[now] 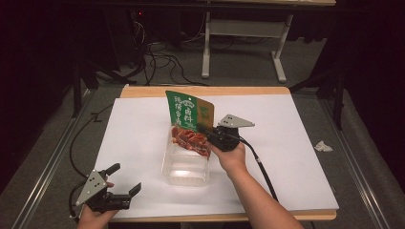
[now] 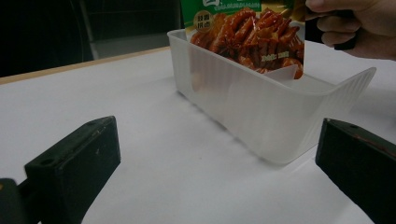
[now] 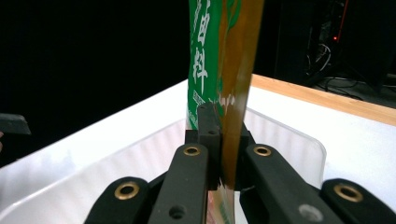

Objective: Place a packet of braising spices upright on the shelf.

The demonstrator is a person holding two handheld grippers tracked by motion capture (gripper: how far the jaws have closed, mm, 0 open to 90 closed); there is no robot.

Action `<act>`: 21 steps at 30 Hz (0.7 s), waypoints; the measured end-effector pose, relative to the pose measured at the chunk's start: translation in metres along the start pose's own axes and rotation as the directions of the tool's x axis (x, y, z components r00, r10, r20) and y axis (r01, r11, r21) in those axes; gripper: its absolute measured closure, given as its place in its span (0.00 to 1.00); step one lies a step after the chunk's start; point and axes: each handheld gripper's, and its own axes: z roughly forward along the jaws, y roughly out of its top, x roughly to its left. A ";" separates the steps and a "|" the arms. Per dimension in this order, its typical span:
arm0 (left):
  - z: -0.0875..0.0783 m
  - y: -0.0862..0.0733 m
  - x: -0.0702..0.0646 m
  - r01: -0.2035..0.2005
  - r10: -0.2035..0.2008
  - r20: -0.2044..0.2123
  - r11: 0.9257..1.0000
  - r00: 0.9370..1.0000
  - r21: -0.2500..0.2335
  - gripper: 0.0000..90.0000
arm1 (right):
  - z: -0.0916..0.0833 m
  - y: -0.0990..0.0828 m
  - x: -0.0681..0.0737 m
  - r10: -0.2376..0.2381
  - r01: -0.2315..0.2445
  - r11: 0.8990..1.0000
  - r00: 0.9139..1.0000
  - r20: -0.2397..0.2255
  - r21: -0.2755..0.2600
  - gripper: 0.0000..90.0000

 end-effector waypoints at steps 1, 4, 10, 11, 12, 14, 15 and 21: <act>0.000 0.000 0.000 0.004 -0.004 0.002 1.000 1.000 -0.003 0.01 | 0.001 -0.001 0.001 -0.013 0.013 1.000 1.000 0.004 0.002 1.00; 0.001 0.000 -0.001 0.002 -0.002 0.007 1.000 1.000 -0.003 0.01 | 0.001 -0.003 0.001 -0.011 0.011 1.000 1.000 0.010 0.001 1.00; 0.001 0.001 0.000 0.001 -0.001 0.006 1.000 1.000 -0.005 0.01 | 0.001 -0.004 0.001 -0.022 0.022 1.000 1.000 0.011 -0.003 1.00; 0.001 0.000 0.000 0.002 -0.002 0.007 1.000 1.000 -0.001 0.01 | 0.001 -0.004 0.001 -0.025 0.025 1.000 1.000 0.009 -0.004 1.00; 0.002 0.000 -0.001 -0.001 0.001 0.009 1.000 1.000 0.000 0.01 | 0.001 -0.004 0.001 -0.030 0.030 1.000 1.000 0.006 -0.006 1.00; 0.002 0.001 -0.001 -0.004 0.004 0.010 1.000 1.000 0.003 0.01 | 0.000 -0.005 0.001 -0.029 0.029 1.000 1.000 0.010 -0.005 1.00; 0.002 0.001 -0.002 -0.004 0.004 0.011 1.000 1.000 0.002 0.01 | 0.001 -0.005 0.001 -0.030 0.030 1.000 0.999 0.010 -0.003 1.00; 0.003 0.000 -0.001 -0.002 0.002 0.012 1.000 1.000 0.003 0.01 | 0.003 -0.012 0.001 -0.036 0.036 0.999 0.999 0.004 0.007 1.00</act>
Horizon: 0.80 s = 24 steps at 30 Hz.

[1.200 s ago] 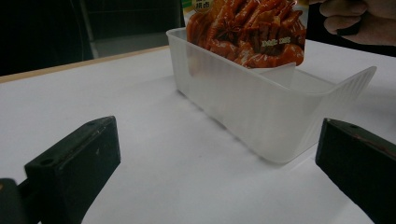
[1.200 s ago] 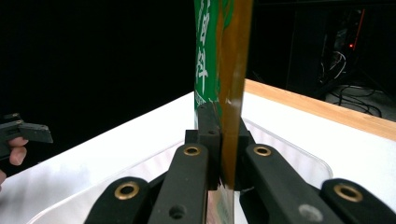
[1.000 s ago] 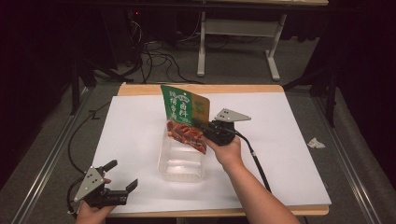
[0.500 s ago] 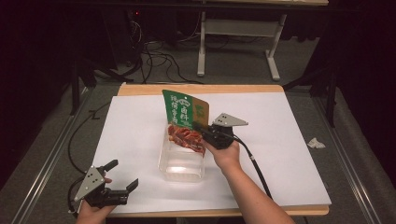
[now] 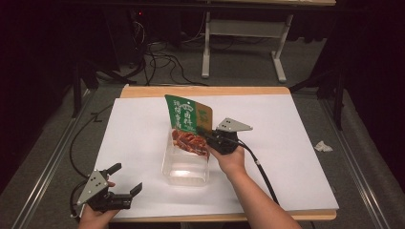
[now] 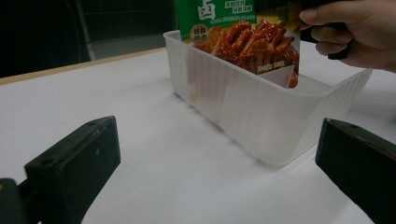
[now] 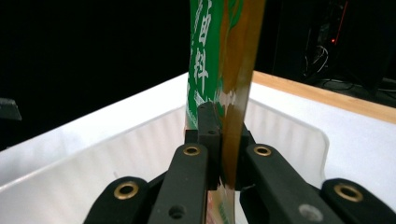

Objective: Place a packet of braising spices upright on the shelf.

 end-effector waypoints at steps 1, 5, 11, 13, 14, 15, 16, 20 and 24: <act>0.000 0.000 0.000 -0.002 0.002 0.000 1.000 1.000 0.001 0.01 | 0.000 -0.003 0.000 0.000 0.000 1.000 1.000 0.003 -0.001 1.00; 0.001 0.000 -0.001 -0.004 0.004 0.005 1.000 1.000 0.004 0.01 | -0.001 -0.008 -0.003 0.028 -0.028 0.999 1.000 -0.005 -0.022 1.00; 0.002 0.000 -0.001 -0.009 0.009 0.009 1.000 1.000 0.007 0.01 | -0.002 -0.008 -0.004 0.021 -0.021 1.000 1.000 0.006 -0.007 0.94; 0.003 0.000 -0.001 -0.008 0.008 0.009 1.000 1.000 0.006 0.01 | -0.003 -0.007 -0.006 0.036 -0.036 0.999 0.999 0.004 -0.002 0.90; 0.003 0.000 -0.001 -0.007 0.007 0.010 1.000 1.000 0.006 0.01 | -0.003 -0.007 -0.007 0.039 -0.039 0.999 0.999 0.003 0.000 0.87; 0.003 0.000 -0.001 -0.007 0.007 0.009 1.000 1.000 0.006 0.01 | -0.003 -0.006 -0.008 0.046 -0.046 0.999 0.999 0.000 0.002 0.83; 0.003 0.000 -0.001 -0.007 0.007 0.009 1.000 1.000 0.007 0.01 | -0.004 -0.005 -0.009 0.047 -0.047 0.999 0.999 0.000 0.005 0.79; 0.004 0.000 -0.001 -0.008 0.008 0.011 1.000 1.000 0.009 0.01 | -0.006 0.000 -0.011 0.048 -0.048 0.999 0.999 -0.006 0.013 0.53; 0.004 0.000 -0.001 -0.009 0.009 0.014 1.000 1.000 0.010 0.01 | -0.015 0.003 -0.010 0.041 -0.042 0.999 0.999 0.024 0.020 0.21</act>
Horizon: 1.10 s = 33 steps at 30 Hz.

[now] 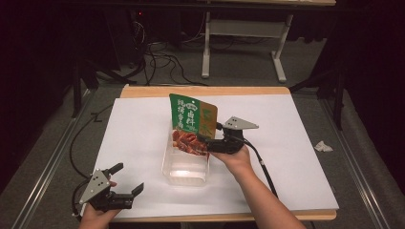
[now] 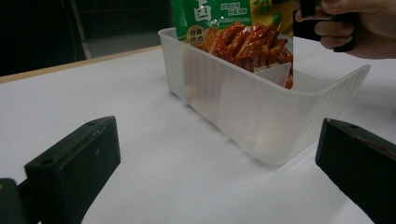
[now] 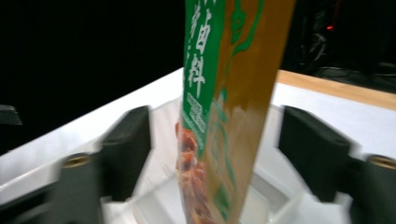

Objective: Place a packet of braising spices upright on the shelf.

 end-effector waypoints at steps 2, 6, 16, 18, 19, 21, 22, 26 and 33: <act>0.000 0.000 0.000 0.000 0.000 0.003 1.000 1.000 0.004 0.01 | -0.004 0.000 0.001 -0.004 0.004 1.000 1.000 0.004 -0.002 0.18; 0.003 0.000 0.000 -0.002 0.002 0.006 1.000 1.000 0.004 0.01 | -0.025 0.002 0.002 -0.044 0.044 0.999 0.998 0.036 0.008 0.16; 0.017 0.002 -0.002 -0.006 0.005 0.034 1.000 0.999 0.027 0.01 | -0.110 -0.022 -0.023 -0.039 0.038 0.999 0.991 0.126 0.013 0.16; 0.021 0.002 -0.003 -0.001 0.000 0.038 1.000 0.999 0.027 0.01 | -0.127 -0.030 -0.029 -0.021 0.019 1.000 0.989 0.148 0.018 0.15; 0.022 0.003 -0.003 -0.001 -0.001 0.040 1.000 0.999 0.029 0.01 | -0.139 -0.037 -0.033 -0.014 0.010 1.000 0.986 0.168 0.022 0.15; 0.025 0.004 -0.004 0.001 -0.002 0.047 1.000 0.999 0.029 0.01 | -0.155 -0.047 -0.038 -0.003 -0.003 1.000 0.979 0.202 0.031 0.15; 0.027 0.004 -0.005 -0.001 -0.001 0.051 1.000 0.999 0.029 0.00 | -0.164 -0.053 -0.041 0.005 -0.013 0.999 0.976 0.217 0.039 0.15; 0.034 0.004 -0.007 0.000 -0.002 0.057 0.999 0.998 0.042 0.01 | -0.202 -0.085 -0.046 0.022 -0.032 0.999 0.952 0.304 0.028 0.15; 0.045 0.006 -0.007 0.057 -0.059 0.053 0.998 0.997 0.035 0.00 | -0.222 -0.097 -0.056 0.068 -0.069 0.998 0.936 0.344 -0.011 0.14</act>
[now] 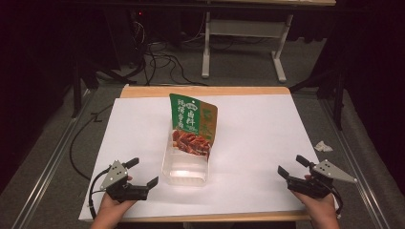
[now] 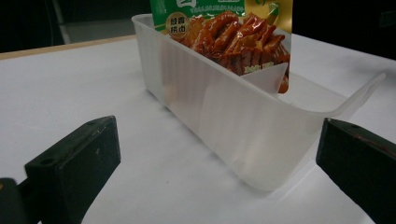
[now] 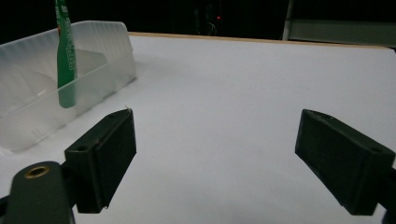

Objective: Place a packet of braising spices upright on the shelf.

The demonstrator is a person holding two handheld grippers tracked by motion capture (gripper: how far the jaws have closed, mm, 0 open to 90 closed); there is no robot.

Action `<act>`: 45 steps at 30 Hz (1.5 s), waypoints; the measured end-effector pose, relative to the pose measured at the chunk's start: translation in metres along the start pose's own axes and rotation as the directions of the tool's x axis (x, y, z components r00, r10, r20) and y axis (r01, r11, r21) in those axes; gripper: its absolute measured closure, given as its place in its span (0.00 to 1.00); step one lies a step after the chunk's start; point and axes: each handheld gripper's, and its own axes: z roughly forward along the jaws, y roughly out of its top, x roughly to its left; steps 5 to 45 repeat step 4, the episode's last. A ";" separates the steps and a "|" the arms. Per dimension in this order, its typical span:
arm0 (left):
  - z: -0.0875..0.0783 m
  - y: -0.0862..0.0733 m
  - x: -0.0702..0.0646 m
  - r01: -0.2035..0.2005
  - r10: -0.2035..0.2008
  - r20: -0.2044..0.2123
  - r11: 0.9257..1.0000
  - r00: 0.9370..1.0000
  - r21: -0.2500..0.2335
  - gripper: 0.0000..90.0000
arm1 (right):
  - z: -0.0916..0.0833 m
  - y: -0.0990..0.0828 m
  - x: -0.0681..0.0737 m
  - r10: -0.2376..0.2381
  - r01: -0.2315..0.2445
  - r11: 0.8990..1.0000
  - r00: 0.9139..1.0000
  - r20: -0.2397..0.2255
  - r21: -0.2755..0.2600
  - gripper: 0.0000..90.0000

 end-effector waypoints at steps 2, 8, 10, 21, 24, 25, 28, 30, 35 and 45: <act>-0.001 0.001 -0.001 -0.004 0.004 -0.005 1.000 1.000 -0.002 0.00 | 0.001 -0.002 0.000 -0.012 0.012 1.000 1.000 -0.005 0.003 0.14; -0.002 0.001 -0.001 -0.005 0.005 -0.007 1.000 1.000 -0.008 0.00 | 0.001 -0.003 -0.001 -0.006 0.006 1.000 0.999 -0.035 0.018 0.15; -0.002 0.001 -0.001 -0.005 0.005 -0.007 1.000 1.000 -0.008 0.00 | 0.001 -0.003 -0.001 -0.006 0.006 1.000 0.999 -0.035 0.018 0.15; -0.002 0.001 -0.001 -0.005 0.005 -0.007 1.000 1.000 -0.008 0.00 | 0.001 -0.003 -0.001 -0.006 0.006 1.000 0.999 -0.035 0.018 0.15; -0.002 0.001 -0.001 -0.005 0.005 -0.007 1.000 1.000 -0.008 0.00 | 0.001 -0.003 -0.001 -0.006 0.006 1.000 0.999 -0.035 0.018 0.15; -0.002 0.001 -0.001 -0.005 0.005 -0.007 1.000 1.000 -0.008 0.00 | 0.001 -0.003 -0.001 -0.006 0.006 1.000 0.999 -0.035 0.018 0.15; -0.002 0.001 -0.001 -0.005 0.005 -0.007 1.000 1.000 -0.008 0.00 | 0.001 -0.003 -0.001 -0.006 0.006 1.000 0.999 -0.035 0.018 0.15; -0.002 0.001 -0.001 -0.005 0.005 -0.007 1.000 1.000 -0.008 0.00 | 0.001 -0.003 -0.001 -0.006 0.006 1.000 0.999 -0.035 0.018 0.15; -0.002 0.001 -0.001 -0.005 0.005 -0.007 1.000 1.000 -0.008 0.00 | 0.001 -0.003 -0.001 -0.006 0.006 1.000 0.999 -0.035 0.018 0.15; -0.002 0.001 -0.001 -0.005 0.005 -0.007 1.000 1.000 -0.008 0.00 | 0.001 -0.003 -0.001 -0.006 0.006 1.000 0.999 -0.035 0.018 0.15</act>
